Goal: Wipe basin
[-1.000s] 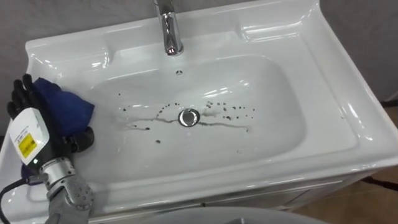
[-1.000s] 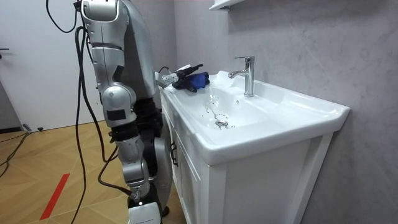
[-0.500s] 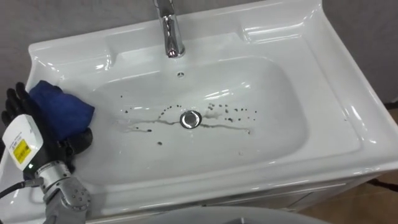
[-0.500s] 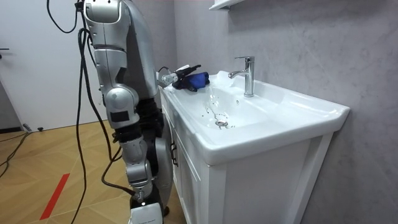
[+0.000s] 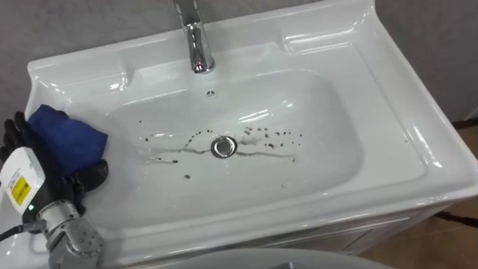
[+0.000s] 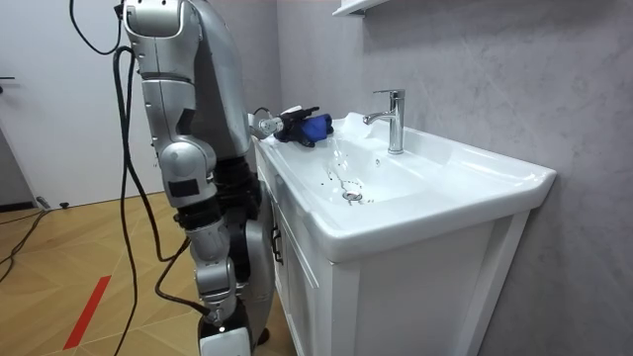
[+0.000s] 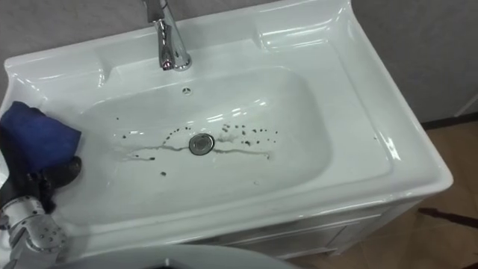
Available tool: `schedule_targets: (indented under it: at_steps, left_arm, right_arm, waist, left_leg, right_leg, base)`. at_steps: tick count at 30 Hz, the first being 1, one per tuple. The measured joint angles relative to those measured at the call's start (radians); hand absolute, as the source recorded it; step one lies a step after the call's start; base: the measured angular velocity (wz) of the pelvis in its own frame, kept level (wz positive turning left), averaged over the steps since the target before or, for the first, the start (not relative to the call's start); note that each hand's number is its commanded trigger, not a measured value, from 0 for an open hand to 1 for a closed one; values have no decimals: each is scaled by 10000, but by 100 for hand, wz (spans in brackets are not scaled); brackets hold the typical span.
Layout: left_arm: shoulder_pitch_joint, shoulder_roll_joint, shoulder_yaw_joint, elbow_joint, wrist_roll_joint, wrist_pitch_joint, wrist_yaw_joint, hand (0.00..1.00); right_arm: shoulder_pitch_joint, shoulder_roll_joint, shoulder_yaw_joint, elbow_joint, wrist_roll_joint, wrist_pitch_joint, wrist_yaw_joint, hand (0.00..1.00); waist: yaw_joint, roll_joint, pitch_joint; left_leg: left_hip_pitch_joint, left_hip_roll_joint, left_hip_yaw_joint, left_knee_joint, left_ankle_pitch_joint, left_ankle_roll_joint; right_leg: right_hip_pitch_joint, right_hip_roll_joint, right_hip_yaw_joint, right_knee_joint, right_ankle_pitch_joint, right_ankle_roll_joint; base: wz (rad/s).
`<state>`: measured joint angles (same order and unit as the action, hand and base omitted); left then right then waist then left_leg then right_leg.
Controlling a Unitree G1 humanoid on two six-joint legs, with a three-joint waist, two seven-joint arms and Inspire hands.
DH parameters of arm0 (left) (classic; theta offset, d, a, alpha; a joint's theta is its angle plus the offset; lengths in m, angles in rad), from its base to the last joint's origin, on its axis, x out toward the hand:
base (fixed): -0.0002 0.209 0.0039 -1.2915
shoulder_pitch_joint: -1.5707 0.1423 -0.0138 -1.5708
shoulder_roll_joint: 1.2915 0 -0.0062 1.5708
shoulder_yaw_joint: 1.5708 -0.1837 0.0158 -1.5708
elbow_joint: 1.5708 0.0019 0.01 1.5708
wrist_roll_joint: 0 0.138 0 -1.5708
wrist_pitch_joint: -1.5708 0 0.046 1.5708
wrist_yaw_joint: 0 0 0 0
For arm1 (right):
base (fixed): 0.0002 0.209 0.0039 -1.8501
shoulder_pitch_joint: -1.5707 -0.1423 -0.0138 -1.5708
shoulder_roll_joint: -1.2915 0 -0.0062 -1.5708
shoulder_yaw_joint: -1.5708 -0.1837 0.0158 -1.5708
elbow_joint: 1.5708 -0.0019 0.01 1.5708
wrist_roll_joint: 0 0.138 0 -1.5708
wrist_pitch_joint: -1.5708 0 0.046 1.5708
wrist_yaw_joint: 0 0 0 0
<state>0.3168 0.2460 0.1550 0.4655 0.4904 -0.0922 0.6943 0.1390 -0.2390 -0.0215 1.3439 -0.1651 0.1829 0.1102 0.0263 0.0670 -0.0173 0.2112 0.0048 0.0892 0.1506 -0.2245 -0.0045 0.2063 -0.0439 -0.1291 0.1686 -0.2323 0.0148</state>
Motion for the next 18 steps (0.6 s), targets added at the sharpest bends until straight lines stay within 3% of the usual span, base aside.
schedule_targets:
  at_steps: [1, 3, 10, 18]
  left_arm:
    - [0, 21, -18, 26, -89, 0, -3, 79]
    - [0, 33, -29, 53, -298, 0, -147, 100]
    - [0, 34, -81, 63, -392, -5, -551, 100]
    - [-14, 147, 30, 268, -394, -5, -150, 100]
  right_arm:
    - [1, 0, 3, -17, -6, 53, 8, 0]
    - [-1, 0, 2, -34, -9, 244, 27, 0]
    - [-18, 1, -33, 65, -18, 541, 128, 0]
    - [-40, 8, -211, 162, -284, 701, 137, 0]
  waist:
    - [-7, 4, -4]
    - [-12, 3, -15]
    - [-24, -10, -40]
    - [-25, -23, -129]
  left_leg:
    - [6, 4, 0, 0, 1, -1]
    - [25, 10, -7, -2, 3, -4]
    - [122, 14, -100, 3, 7, -11]
    - [116, 21, -97, 5, 12, -19]
  right_leg:
    - [6, 2, -7, 0, 0, -1]
    - [28, 6, -17, 7, 2, -5]
    - [172, 10, -26, 2, -5, -19]
    - [175, 14, -40, -1, -8, -26]
  base:
    - [0]
    - [0]
    - [0]
    - [0]
